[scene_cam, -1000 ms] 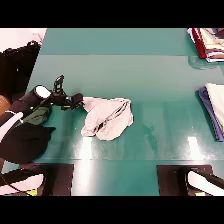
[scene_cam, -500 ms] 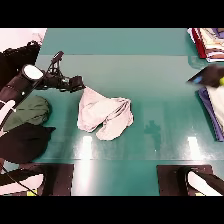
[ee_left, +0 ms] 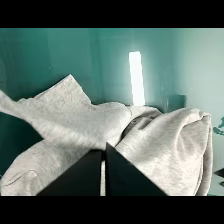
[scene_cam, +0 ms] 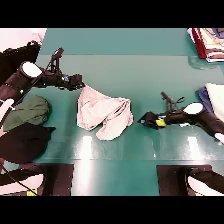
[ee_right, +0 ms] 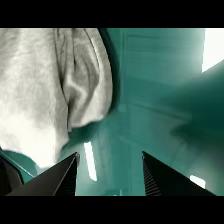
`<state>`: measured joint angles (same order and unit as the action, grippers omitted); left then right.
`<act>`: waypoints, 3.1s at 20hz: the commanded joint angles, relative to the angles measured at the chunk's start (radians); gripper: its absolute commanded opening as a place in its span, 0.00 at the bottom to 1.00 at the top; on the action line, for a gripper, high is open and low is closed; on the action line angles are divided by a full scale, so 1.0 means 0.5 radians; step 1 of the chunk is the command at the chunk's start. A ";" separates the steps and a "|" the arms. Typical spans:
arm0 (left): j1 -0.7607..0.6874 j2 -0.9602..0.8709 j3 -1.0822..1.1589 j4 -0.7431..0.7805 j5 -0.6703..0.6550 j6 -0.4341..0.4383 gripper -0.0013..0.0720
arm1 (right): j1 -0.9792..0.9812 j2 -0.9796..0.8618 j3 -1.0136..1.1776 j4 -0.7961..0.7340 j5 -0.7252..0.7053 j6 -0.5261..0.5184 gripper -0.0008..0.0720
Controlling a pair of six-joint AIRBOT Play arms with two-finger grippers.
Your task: Fold the shirts.
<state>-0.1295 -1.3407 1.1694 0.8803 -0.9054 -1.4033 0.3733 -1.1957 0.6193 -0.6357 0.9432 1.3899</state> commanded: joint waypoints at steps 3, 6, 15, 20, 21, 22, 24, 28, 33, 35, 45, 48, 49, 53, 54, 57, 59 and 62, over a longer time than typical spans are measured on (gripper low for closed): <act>0.001 -0.001 0.002 0.007 -0.047 0.019 0.05 | 0.284 -0.370 0.168 0.171 -0.317 -0.054 0.60; 0.001 -0.001 0.003 0.008 -0.062 0.033 0.05 | 0.314 -0.487 0.271 0.164 -0.323 -0.061 0.27; 0.001 0.450 0.353 0.235 -0.064 0.033 0.04 | -0.214 0.205 0.424 -0.352 -0.163 0.011 0.03; 0.001 0.739 0.725 0.170 -0.117 0.032 0.04 | -0.574 0.622 0.906 -0.466 -0.026 0.007 0.03; 0.001 0.778 0.799 0.137 -0.137 0.032 0.04 | -0.610 0.668 1.003 -0.466 -0.009 -0.011 0.03; 0.001 0.805 0.867 0.113 -0.152 0.032 0.04 | -0.635 0.700 1.095 -0.466 0.017 -0.024 0.03; 0.001 0.835 0.999 0.058 -0.163 0.031 0.04 | -0.665 0.740 1.286 -0.467 0.070 -0.061 0.03; 0.001 0.855 1.375 -0.005 -0.194 0.029 0.04 | -0.680 0.772 1.675 -0.629 0.199 -0.062 0.03; 0.001 0.854 1.878 -0.101 -0.194 0.027 0.04 | -0.680 0.769 2.136 -0.803 0.345 -0.061 0.03; 0.001 0.859 1.914 -0.069 -0.190 0.034 0.04 | -0.680 0.743 2.304 -0.848 0.406 -0.060 0.03; 0.001 0.384 1.137 0.899 -0.569 -0.185 0.05 | -0.679 -0.168 2.403 -0.859 1.283 0.153 0.03; 0.001 0.040 0.926 0.887 -0.552 -0.182 0.05 | -0.679 -0.446 2.107 -0.861 1.055 0.138 0.03; 0.001 -0.075 0.892 0.887 -0.507 -0.179 0.05 | -0.679 -0.525 2.039 -0.858 0.935 0.134 0.03; 0.001 -0.475 0.884 0.811 -0.225 -0.179 0.05 | -0.628 -0.792 1.945 -0.860 0.546 0.133 0.03; 0.001 -0.534 0.884 0.762 -0.124 -0.179 0.05 | -0.607 -0.845 1.945 -0.860 0.459 0.133 0.03; 0.001 -0.666 0.883 0.610 0.138 -0.179 0.05 | -0.529 -0.963 1.945 -0.861 0.249 0.133 0.03; 0.001 -0.722 0.883 0.594 0.199 -0.179 0.05 | -0.482 -1.018 1.945 -0.861 0.172 0.134 0.03; 0.001 -0.732 0.881 0.594 0.193 -0.179 0.13 | -0.462 -1.056 1.944 -0.862 0.114 0.134 0.03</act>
<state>-0.1287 -1.6821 1.6119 1.2018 -0.8471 -1.4925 0.1265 -1.6951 1.5936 -1.0725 1.0615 1.4567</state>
